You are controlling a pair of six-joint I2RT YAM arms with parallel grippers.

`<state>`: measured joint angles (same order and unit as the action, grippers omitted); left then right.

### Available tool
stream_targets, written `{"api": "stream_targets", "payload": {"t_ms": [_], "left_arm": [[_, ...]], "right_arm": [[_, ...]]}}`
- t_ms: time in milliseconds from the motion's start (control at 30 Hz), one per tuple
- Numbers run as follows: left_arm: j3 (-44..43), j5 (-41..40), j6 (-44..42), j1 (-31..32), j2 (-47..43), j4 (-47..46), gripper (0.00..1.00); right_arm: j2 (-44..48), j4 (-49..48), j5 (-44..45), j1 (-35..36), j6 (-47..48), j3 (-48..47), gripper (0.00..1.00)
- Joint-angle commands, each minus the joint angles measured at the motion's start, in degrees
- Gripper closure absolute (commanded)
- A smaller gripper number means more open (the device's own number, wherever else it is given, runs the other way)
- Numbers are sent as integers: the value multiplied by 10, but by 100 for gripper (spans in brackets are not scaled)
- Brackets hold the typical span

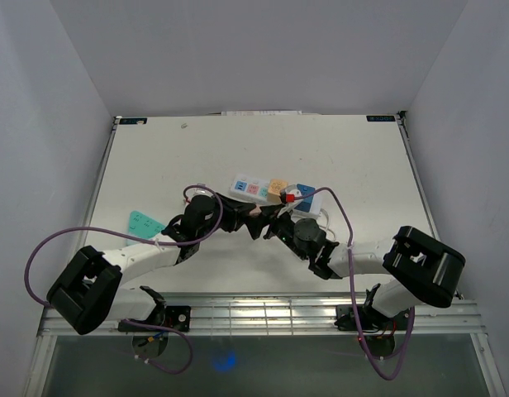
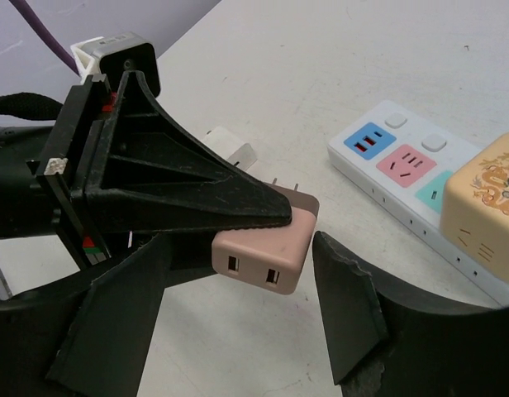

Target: Insert the plug

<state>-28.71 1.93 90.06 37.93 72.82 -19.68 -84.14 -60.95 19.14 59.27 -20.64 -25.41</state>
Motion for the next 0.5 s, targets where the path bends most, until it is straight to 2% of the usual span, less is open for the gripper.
{"api": "stream_targets", "payload": {"t_ms": [0, 133, 467], "left_arm": [[5, -11, 7, -1, -1, 2, 100], [5, -11, 12, -1, 3, 1, 100], [8, -10, 18, -1, 0, 1, 100]], "right_arm": [[-8, -18, -1, 1, -2, -25, 25], [-16, 3, 16, 1, -13, -38, 25], [-29, 29, 71, 2, -35, -47, 33]]}}
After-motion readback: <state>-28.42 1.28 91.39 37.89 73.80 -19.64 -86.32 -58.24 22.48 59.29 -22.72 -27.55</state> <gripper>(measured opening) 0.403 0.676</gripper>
